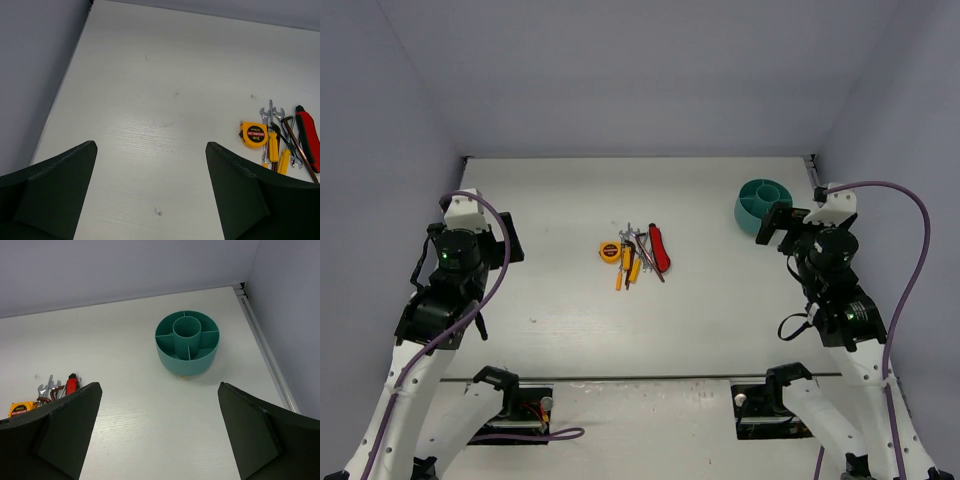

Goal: Sort the tools into containers

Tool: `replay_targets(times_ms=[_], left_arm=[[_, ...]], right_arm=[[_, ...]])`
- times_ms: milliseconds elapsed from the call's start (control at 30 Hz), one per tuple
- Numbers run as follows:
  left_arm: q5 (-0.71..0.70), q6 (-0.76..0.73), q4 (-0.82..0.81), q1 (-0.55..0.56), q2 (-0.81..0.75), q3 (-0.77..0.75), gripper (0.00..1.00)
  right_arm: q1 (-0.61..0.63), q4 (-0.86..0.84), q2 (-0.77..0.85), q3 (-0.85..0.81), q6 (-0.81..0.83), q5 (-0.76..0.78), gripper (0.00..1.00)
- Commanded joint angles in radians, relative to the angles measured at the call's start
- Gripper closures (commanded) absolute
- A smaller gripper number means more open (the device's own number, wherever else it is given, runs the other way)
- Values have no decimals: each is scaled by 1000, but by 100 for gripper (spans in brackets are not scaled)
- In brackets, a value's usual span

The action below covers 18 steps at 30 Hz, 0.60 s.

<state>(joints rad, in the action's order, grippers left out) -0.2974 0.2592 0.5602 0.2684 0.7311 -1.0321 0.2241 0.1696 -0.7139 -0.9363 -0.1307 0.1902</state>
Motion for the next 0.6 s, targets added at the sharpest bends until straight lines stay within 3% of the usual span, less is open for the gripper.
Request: replay_targets(times_ms=[0, 300, 567], left_arm=[[5, 14, -42, 3, 1, -54, 12], [38, 53, 0, 3, 17, -49, 12], [83, 99, 112, 3, 105, -107, 12]], right_arm=[[6, -46, -47, -25, 7, -29, 0], [10, -12, -225, -96, -7, -161, 0], [167, 40, -544, -275, -108, -48, 0]])
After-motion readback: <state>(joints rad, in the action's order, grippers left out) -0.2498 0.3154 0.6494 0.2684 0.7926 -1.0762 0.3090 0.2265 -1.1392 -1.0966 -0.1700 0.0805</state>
